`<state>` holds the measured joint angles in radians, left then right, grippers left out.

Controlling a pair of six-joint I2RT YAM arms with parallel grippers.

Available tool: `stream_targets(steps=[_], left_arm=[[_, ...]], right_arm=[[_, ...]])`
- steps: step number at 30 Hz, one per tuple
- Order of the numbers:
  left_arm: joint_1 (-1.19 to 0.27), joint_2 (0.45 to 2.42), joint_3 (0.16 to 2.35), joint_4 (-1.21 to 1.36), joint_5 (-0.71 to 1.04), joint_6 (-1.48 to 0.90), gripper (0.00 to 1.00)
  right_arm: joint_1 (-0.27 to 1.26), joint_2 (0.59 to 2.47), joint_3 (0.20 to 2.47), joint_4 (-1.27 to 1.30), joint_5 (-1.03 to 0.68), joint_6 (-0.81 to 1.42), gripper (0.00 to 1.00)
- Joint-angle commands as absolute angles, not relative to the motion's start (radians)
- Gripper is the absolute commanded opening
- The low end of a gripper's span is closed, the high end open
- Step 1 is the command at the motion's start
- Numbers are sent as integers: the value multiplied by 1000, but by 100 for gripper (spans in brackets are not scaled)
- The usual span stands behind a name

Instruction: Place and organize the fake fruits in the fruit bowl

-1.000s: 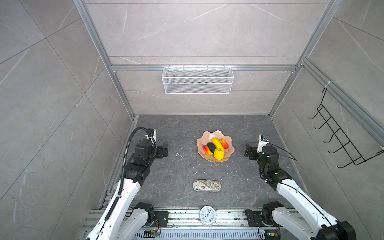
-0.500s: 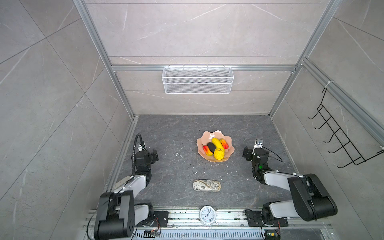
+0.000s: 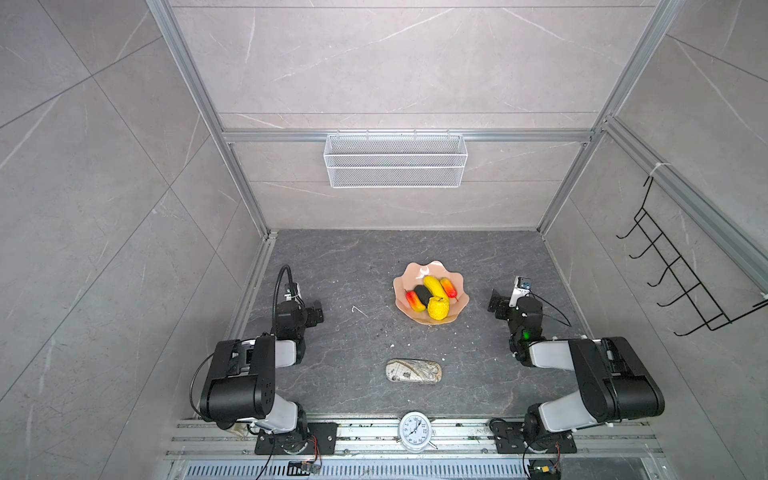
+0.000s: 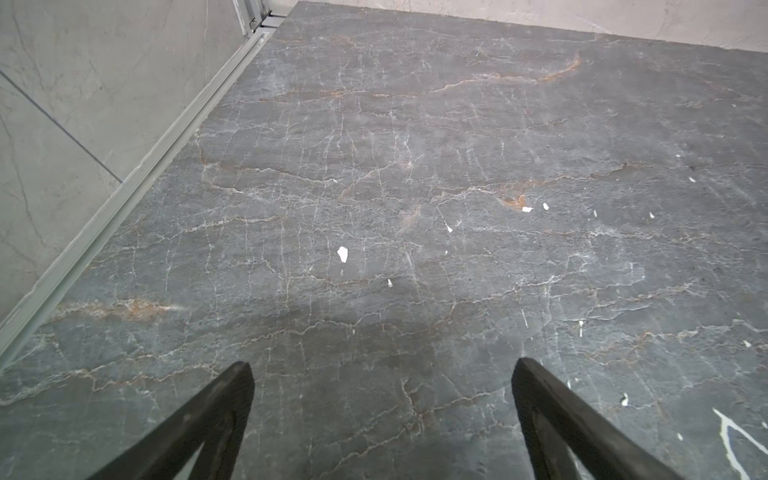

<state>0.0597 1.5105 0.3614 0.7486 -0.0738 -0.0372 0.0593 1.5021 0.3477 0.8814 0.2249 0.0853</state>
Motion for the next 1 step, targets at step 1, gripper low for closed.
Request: stream_targets(steps=[1], left_arm=[[59,1496,377,812,-60,-18,100]], right_arm=[[68,1511,334,924,208,68,100]])
